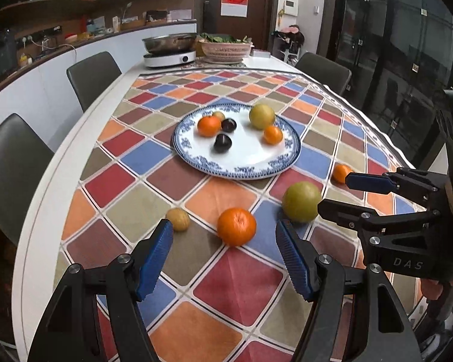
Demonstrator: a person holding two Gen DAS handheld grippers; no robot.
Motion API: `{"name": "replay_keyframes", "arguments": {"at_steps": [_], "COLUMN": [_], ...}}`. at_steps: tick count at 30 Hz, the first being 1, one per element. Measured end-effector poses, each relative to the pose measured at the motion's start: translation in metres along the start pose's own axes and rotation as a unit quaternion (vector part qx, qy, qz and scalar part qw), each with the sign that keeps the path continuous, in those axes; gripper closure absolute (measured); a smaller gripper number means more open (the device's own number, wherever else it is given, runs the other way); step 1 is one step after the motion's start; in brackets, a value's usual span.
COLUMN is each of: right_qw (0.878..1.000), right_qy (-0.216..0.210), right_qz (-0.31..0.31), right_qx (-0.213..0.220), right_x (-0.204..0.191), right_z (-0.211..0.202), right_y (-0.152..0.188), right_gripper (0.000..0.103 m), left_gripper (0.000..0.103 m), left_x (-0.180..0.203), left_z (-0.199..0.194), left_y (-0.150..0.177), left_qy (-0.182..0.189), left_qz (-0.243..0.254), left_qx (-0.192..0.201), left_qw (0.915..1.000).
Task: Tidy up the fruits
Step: 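Grasp a tangerine with the left gripper while the right gripper grasps a green pomelo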
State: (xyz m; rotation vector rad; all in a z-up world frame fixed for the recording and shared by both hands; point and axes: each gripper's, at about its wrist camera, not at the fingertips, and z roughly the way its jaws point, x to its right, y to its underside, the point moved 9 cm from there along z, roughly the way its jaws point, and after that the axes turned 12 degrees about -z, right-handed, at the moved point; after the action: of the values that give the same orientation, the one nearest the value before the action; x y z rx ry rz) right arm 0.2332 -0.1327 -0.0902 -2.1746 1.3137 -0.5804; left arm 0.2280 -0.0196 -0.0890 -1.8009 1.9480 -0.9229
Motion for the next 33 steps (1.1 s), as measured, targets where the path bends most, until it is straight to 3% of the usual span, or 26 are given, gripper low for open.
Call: {"name": "replay_keyframes", "arguments": {"at_steps": [17, 33], "right_qw": [0.999, 0.998], "right_qy": [-0.018, -0.031], "right_qz": [0.009, 0.008], "right_qx": [-0.032, -0.050], "right_x": [-0.001, 0.002], "right_z": [0.036, 0.059], "right_y": [0.017, 0.016], "right_gripper": [0.045, 0.052], "left_gripper": [0.035, 0.058], "left_x": [0.004, 0.010], "left_z": [0.042, 0.066], "left_y": [0.017, 0.016], "left_qy": [0.021, 0.033], "left_qz": [0.014, 0.012], "left_qx": [-0.037, -0.064], "left_qw": [0.9990, 0.9973]}}
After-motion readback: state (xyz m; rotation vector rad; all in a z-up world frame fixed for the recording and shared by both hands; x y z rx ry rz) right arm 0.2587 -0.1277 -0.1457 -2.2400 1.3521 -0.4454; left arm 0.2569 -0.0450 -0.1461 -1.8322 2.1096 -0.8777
